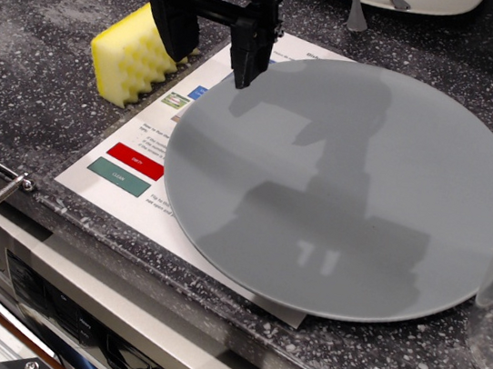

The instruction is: Pick up sponge and wipe plate

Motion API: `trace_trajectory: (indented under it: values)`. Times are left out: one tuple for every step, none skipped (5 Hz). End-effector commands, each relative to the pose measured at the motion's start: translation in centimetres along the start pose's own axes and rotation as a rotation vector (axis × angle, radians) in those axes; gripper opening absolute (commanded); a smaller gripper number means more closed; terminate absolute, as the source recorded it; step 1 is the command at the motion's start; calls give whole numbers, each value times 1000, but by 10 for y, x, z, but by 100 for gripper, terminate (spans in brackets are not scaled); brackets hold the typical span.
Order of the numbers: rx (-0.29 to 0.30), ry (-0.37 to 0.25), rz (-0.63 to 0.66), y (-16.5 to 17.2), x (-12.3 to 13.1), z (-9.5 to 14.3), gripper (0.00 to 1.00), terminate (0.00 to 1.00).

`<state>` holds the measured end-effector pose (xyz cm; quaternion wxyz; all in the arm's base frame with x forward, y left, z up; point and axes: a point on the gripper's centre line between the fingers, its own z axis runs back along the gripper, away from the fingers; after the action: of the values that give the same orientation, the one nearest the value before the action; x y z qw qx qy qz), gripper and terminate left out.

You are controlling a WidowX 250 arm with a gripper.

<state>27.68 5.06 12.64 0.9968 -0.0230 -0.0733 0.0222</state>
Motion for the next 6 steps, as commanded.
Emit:
trace_trajectory:
  values:
    - [0,0,0,0,0,0,100,0]
    - [-6,-1,-30,15,20,20,100,0]
    - [8,9,-18,32,40,34,100,0]
    - [38,7,37,54,63,36,100,0]
    - [62,21,94,71,78,24,100,0]
    - [111,28,115,82,82,11,100,0]
